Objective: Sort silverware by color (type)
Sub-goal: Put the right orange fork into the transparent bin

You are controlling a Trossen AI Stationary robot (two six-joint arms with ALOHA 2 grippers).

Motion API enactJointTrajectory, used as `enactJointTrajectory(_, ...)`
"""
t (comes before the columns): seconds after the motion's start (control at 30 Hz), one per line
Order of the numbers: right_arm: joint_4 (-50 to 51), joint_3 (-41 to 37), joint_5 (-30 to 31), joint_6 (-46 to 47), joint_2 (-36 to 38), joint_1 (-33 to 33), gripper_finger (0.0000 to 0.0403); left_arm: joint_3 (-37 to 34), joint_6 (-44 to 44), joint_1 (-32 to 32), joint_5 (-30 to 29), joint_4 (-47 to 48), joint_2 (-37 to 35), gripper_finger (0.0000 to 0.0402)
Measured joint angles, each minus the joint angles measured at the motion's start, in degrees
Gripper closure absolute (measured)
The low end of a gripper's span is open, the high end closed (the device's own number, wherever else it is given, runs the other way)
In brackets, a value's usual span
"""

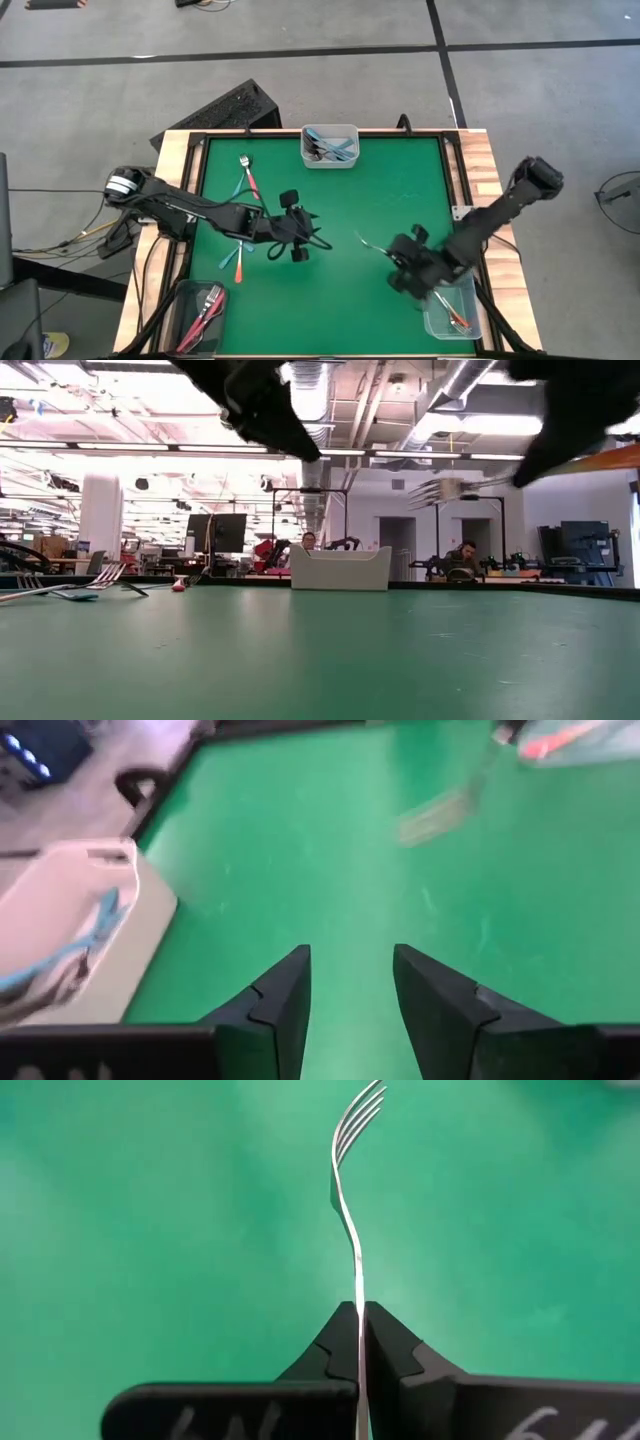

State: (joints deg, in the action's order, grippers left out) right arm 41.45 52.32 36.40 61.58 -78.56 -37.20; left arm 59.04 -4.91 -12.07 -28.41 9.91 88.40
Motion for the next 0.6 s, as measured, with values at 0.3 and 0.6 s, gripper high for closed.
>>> enactJointTrajectory(0.3, 16.9, 0.0, -0.1, 25.8, 4.0, -18.9, 0.0389, 0.0, 1.2, 1.4, 0.9, -3.6, -0.4, 0.0269)
enactJointTrajectory(0.6, 32.8, 0.1, -0.8, 56.2, 2.4, -32.7, 0.0389, 0.0, 1.2, 2.5, 3.7, -7.3, -0.4, 0.0269)
